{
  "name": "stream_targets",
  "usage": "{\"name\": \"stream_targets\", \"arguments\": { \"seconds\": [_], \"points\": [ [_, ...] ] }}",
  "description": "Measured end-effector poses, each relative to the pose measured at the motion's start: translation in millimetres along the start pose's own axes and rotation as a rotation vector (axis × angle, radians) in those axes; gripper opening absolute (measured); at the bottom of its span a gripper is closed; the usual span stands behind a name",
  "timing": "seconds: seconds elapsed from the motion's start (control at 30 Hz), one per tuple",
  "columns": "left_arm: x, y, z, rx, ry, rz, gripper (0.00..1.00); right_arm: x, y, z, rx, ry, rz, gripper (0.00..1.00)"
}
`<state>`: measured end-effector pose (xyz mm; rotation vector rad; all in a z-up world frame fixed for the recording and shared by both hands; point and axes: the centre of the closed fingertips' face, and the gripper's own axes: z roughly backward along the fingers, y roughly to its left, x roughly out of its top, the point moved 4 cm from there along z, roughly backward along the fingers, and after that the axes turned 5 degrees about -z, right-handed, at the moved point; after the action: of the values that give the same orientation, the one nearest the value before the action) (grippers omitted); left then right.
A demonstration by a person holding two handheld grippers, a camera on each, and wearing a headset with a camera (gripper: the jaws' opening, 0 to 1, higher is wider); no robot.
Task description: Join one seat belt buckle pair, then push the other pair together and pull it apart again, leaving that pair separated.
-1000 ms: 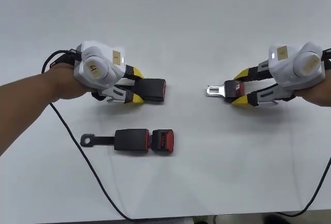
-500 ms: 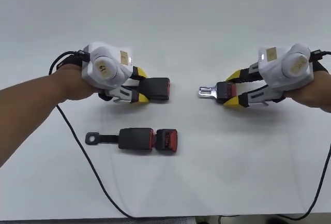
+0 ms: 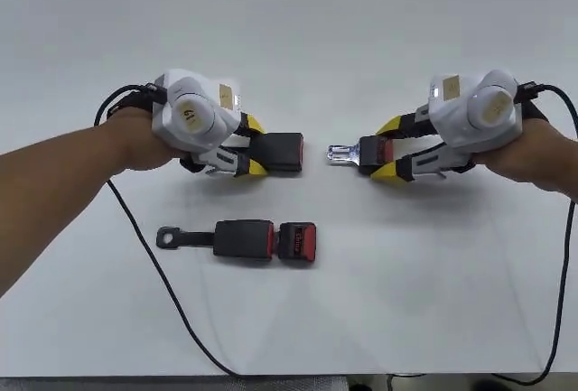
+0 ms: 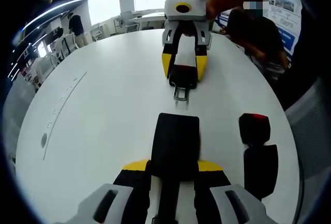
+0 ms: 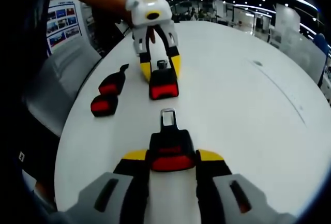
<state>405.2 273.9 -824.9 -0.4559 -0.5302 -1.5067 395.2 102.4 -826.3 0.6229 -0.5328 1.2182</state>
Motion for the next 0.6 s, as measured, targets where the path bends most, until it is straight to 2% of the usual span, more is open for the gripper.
{"name": "stream_targets", "arguments": {
  "seconds": [0.2, 0.33, 0.47, 0.6],
  "points": [
    [-0.7, 0.5, 0.4, 0.000, 0.002, 0.000, 0.33, 12.2, 4.5, -12.3, 0.016, -0.006, 0.016, 0.35],
    [-0.6, 0.4, 0.4, 0.000, 0.006, -0.003, 0.33, 17.9, 4.6, -16.2, 0.007, 0.010, -0.074, 0.35],
    [-1.4, 1.1, 0.4, -0.001, 0.005, -0.005, 0.33, 22.2, 6.3, -21.3, 0.004, 0.023, -0.018, 0.35],
    [-1.9, 1.6, 0.2, -0.002, 0.007, -0.004, 0.33, 25.6, 7.0, -24.5, 0.005, 0.025, 0.000, 0.35]
  ]
}}
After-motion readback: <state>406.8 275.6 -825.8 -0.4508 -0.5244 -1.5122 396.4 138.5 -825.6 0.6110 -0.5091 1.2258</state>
